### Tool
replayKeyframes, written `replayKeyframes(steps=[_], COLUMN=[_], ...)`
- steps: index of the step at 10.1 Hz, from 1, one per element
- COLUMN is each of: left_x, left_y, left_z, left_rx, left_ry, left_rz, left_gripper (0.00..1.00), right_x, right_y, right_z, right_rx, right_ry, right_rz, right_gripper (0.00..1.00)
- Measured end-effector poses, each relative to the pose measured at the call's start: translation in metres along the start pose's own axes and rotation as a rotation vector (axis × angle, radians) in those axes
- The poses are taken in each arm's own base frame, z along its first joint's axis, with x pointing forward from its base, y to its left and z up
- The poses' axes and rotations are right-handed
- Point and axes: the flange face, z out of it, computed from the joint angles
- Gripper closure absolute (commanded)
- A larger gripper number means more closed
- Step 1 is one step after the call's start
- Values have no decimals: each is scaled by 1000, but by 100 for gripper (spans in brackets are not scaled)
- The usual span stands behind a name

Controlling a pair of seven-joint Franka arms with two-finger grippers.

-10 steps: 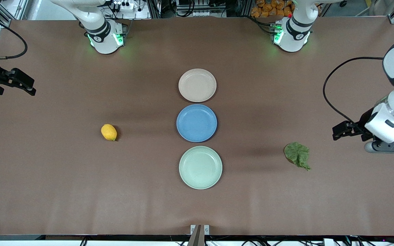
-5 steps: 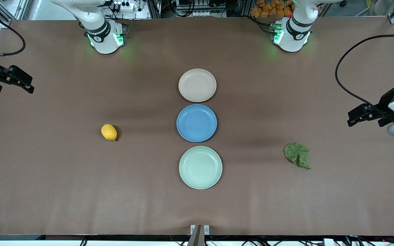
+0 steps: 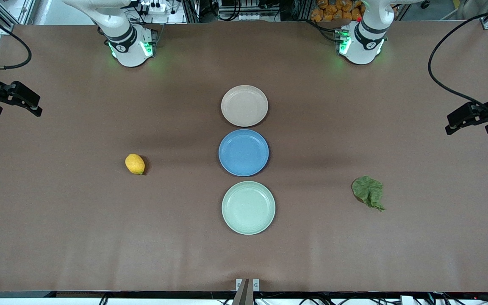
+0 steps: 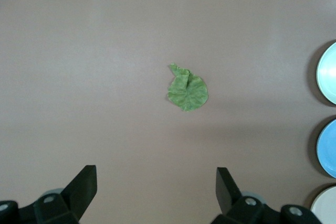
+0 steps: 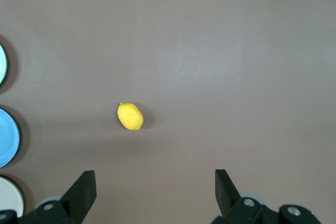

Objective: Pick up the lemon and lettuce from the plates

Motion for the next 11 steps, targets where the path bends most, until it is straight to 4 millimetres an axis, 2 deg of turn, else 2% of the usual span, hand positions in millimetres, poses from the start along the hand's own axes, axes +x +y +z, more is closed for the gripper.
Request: replayKeyframes(steps=[2, 11], left_x=[-7, -7], left_y=[2, 6], left_z=[0, 1], left_rx=[-1, -2], left_ry=[-7, -9], left_rz=[2, 10], left_gripper=[0, 0], right_x=[0, 4], right_y=[0, -7], right_z=[0, -4], right_rx=[0, -3], right_ry=[1, 36], right_rz=[0, -10], right_gripper=[0, 0])
